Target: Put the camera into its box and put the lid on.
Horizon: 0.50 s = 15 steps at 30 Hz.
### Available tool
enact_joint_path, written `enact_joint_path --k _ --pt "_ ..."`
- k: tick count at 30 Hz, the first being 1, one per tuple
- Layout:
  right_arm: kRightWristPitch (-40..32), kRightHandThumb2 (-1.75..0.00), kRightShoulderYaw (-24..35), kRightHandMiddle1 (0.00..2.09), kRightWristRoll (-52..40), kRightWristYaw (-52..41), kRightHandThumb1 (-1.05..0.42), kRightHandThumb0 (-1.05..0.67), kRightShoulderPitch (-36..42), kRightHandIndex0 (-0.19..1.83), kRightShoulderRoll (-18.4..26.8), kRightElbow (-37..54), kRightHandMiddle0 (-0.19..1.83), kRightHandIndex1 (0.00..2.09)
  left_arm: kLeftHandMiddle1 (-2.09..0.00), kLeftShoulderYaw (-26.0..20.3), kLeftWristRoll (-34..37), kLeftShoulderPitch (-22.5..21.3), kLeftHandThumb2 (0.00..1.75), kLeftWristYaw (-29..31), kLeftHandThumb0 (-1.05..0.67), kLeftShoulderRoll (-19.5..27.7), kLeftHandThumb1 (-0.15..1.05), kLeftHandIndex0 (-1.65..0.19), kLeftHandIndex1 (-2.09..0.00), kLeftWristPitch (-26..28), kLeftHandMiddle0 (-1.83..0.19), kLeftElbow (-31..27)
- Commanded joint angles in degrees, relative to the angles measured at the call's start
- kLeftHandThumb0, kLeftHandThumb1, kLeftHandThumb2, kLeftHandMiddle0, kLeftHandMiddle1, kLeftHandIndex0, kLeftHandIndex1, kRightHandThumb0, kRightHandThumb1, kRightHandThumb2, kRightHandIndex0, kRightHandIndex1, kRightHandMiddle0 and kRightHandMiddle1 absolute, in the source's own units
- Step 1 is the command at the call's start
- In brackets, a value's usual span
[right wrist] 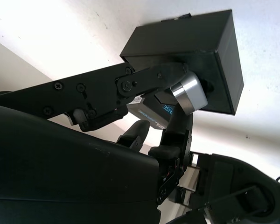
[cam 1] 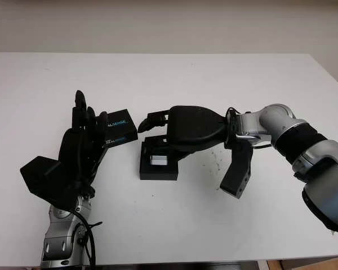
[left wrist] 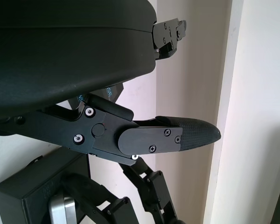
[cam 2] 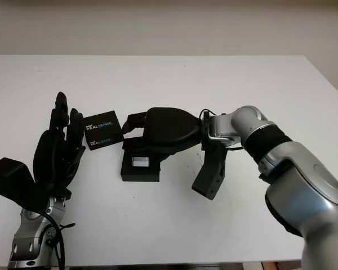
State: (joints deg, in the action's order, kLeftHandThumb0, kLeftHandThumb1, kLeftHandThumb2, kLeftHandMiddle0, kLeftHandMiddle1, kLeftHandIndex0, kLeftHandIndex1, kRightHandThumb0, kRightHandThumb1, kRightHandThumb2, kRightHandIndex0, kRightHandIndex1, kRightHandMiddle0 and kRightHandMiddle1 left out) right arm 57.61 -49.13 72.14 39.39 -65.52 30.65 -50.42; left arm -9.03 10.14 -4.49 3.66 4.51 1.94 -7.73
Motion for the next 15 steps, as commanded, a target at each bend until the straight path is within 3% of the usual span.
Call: enact_joint_path --k 1,7,15 --pt "0.73 -0.05 -0.74 1.45 -0.52 1.05 -0.88 -0.47 0.94 0.19 -1.57 -0.75 0.52 0.84 0.0 0.01 -0.07 0.47 0.43 -0.1 -0.7 -0.14 1.05 0.19 0.0 -0.52 0.19 -0.89" --pt "0.01 -0.05 0.52 1.51 -2.06 2.39 -0.87 -0.43 -0.81 0.13 -2.09 -2.52 0.52 0.9 0.0 0.12 0.05 0.59 0.44 -0.04 -0.7 -0.18 1.05 0.19 0.0 -0.23 0.19 -0.98" --pt "-1.72 -0.05 3.3 1.39 -5.44 -1.91 -0.9 -0.43 -3.72 0.13 -1.68 -3.12 0.46 0.79 0.0 0.2 -0.12 0.43 0.43 -0.06 -0.7 -0.12 1.05 0.19 0.0 -0.18 0.19 -0.84"
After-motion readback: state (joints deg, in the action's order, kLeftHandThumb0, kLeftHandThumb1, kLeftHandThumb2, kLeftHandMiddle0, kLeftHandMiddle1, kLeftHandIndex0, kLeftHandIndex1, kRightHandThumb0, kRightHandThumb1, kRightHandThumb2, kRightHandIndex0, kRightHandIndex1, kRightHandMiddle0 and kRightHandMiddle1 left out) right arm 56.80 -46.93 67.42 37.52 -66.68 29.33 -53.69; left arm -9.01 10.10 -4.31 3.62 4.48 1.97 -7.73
